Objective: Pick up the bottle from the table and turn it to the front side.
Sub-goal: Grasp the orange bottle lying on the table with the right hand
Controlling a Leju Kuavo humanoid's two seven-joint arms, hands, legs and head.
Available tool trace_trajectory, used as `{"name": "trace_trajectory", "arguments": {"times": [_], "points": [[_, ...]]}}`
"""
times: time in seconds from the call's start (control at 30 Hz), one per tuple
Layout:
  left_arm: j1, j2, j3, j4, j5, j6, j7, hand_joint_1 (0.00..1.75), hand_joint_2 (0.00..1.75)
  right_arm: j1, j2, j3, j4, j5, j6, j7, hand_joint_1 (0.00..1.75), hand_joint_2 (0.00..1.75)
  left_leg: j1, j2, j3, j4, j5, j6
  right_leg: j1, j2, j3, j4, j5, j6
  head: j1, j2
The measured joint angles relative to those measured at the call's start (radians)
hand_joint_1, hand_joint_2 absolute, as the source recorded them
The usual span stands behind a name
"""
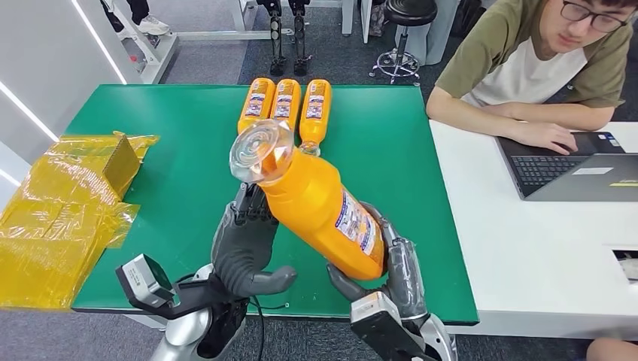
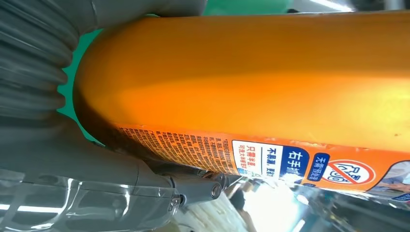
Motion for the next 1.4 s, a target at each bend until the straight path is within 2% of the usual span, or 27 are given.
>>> {"name": "trace_trajectory", "arguments": {"times": [0.13, 0.73, 1.23, 1.4], "points": [[0.000, -0.003, 0.002, 0.001, -0.009, -0.013, 0.000, 0.00, 1.75, 0.021, -0.030, -0.004, 0.000, 0.048, 0.041, 0.048, 1.75, 1.75, 0.000, 0.000, 0.000, 0.000, 0.000, 0.000, 0.000, 0.000, 0.000, 0.000, 0.000, 0.000, 0.000, 0.000], [0.001, -0.005, 0.009, 0.015, -0.024, -0.009, 0.005, 0.00, 1.75, 0.066, -0.108, -0.002, -0.002, 0.090, 0.119, 0.124, 1.75, 1.75, 0.000, 0.000, 0.000, 0.000, 0.000, 0.000, 0.000, 0.000, 0.000, 0.000, 0.000, 0.000, 0.000, 0.000], [0.001, -0.006, 0.009, 0.015, -0.061, 0.017, 0.021, 0.00, 1.75, 0.094, -0.147, 0.014, -0.016, 0.115, 0.181, 0.130, 1.75, 1.75, 0.000, 0.000, 0.000, 0.000, 0.000, 0.000, 0.000, 0.000, 0.000, 0.000, 0.000, 0.000, 0.000, 0.000], [0.001, -0.005, 0.009, 0.020, -0.087, 0.038, 0.041, 0.00, 1.75, 0.099, -0.155, 0.020, -0.018, 0.139, 0.230, 0.131, 1.75, 1.75, 0.000, 0.000, 0.000, 0.000, 0.000, 0.000, 0.000, 0.000, 0.000, 0.000, 0.000, 0.000, 0.000, 0.000]]}}
